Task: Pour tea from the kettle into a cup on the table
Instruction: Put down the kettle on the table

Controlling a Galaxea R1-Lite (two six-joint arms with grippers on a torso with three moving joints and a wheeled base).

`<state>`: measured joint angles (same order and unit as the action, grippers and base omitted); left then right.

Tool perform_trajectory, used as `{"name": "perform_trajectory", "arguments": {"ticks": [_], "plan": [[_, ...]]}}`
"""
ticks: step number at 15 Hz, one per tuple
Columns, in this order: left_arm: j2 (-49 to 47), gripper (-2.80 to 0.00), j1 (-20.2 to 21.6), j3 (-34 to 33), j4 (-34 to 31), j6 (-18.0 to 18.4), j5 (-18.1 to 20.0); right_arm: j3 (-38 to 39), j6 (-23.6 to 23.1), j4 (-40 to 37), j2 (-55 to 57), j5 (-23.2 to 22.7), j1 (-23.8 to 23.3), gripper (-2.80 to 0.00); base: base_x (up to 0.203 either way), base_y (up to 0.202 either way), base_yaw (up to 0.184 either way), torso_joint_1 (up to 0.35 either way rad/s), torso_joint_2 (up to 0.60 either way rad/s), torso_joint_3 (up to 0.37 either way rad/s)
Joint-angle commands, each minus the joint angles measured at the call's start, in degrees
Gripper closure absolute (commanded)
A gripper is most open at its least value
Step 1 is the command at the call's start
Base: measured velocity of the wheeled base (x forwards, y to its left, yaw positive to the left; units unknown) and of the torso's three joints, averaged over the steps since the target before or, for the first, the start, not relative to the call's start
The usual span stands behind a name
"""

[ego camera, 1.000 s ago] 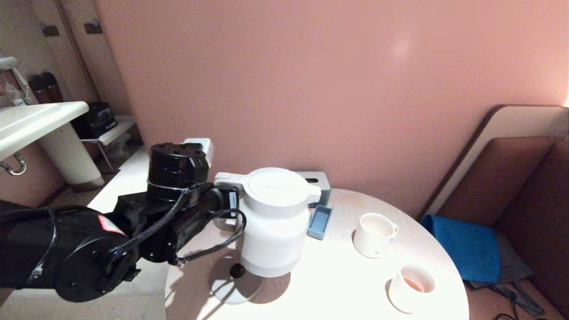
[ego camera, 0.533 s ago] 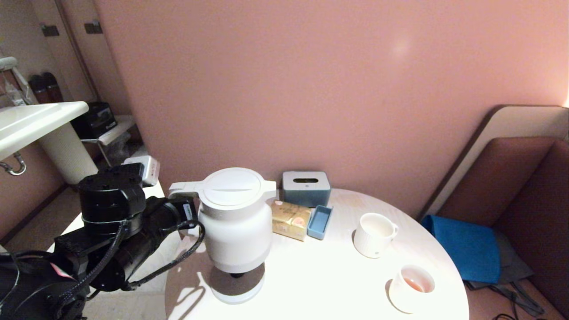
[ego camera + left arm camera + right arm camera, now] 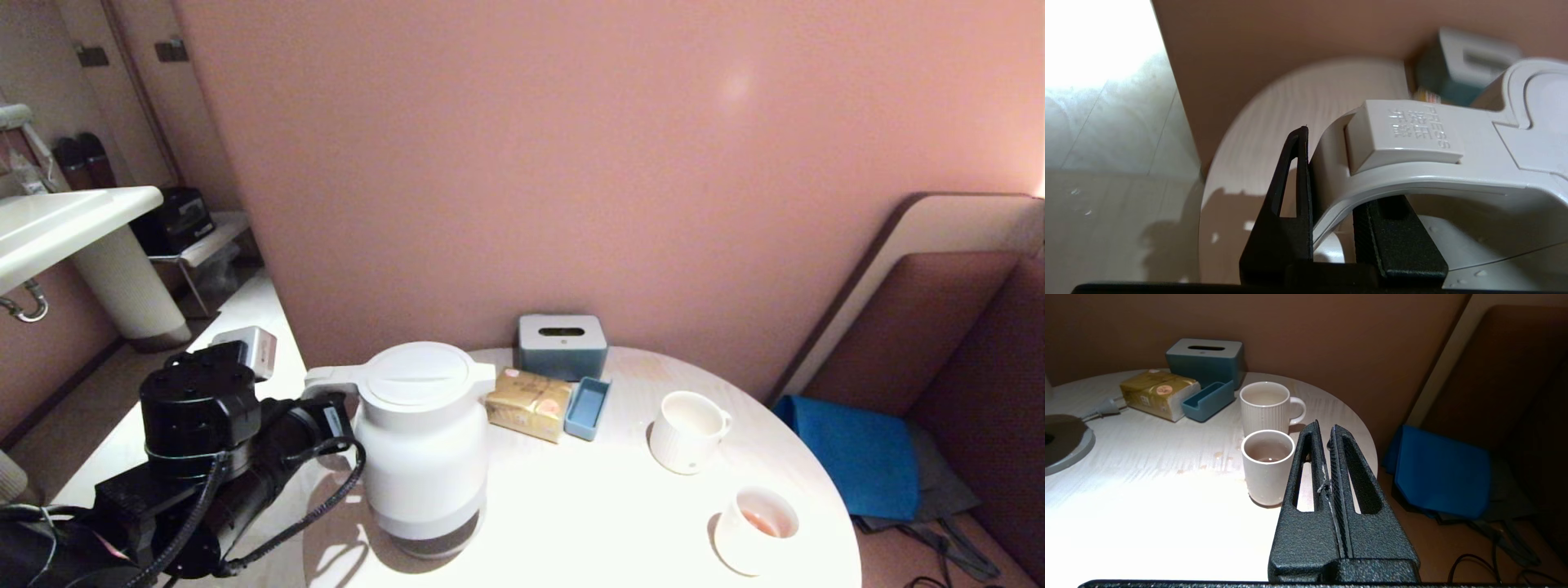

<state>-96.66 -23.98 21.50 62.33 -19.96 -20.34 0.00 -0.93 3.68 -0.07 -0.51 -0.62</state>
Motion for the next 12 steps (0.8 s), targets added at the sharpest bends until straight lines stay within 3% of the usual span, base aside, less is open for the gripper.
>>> {"name": "perform_trajectory", "arguments": {"ticks": [1, 6, 12], "plan": [[-3.9, 0.00, -0.1, -1.1, 3.2, -0.2, 0.0, 0.0, 0.0, 0.0, 0.1, 0.0, 0.0, 0.00, 0.000, 0.000, 0.000, 0.000, 0.00, 0.000], [-13.3, 0.00, 0.0, -3.0, 16.8, -0.1, -0.3, 0.0, 0.0, 0.0, 0.1, 0.0, 0.0, 0.00, 0.000, 0.000, 0.000, 0.000, 0.00, 0.000], [-17.9, 0.00, 0.7, -4.1, 20.2, -0.3, -0.2, 0.0, 0.0, 0.1, 0.1, 0.0, 0.0, 0.00, 0.000, 0.000, 0.000, 0.000, 0.00, 0.000]]}}
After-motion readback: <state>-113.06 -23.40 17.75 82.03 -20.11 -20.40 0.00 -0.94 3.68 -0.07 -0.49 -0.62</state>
